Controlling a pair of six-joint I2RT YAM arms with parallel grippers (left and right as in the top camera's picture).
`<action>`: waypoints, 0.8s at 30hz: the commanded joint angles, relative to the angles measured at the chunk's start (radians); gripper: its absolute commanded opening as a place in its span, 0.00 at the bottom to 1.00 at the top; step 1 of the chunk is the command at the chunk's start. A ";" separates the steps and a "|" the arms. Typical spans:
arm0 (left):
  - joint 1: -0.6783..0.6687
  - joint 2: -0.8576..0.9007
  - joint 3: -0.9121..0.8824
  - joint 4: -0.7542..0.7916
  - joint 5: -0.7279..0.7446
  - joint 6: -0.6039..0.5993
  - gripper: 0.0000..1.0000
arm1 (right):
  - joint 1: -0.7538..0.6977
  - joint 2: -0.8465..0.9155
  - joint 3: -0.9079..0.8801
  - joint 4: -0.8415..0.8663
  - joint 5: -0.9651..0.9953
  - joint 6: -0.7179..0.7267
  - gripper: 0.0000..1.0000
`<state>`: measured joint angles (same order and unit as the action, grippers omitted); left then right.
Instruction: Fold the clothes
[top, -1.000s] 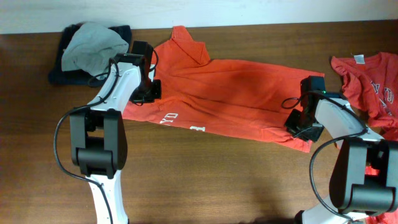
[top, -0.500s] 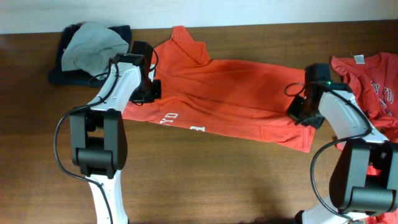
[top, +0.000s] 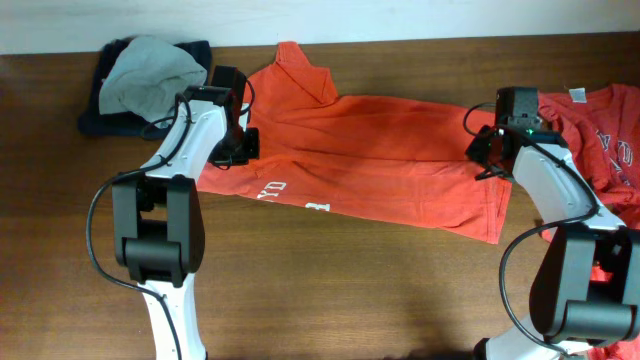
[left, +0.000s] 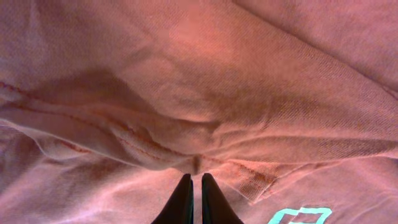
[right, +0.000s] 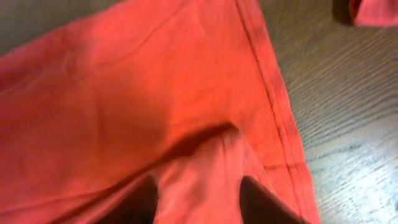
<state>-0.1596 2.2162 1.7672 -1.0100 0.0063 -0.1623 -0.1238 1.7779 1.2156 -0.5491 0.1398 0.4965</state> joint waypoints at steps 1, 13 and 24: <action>0.001 0.008 0.001 0.008 -0.010 -0.008 0.07 | -0.003 0.028 0.011 0.043 0.051 -0.019 0.81; -0.002 -0.010 0.136 0.021 0.073 -0.008 0.06 | 0.039 0.021 0.243 -0.260 -0.335 -0.598 0.50; -0.127 -0.022 0.252 -0.109 0.101 0.052 0.01 | 0.043 0.068 0.214 -0.459 -0.304 -0.376 0.04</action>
<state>-0.2298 2.2162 2.0159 -1.1084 0.0841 -0.1490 -0.0772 1.8168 1.4456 -0.9768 -0.1677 0.0341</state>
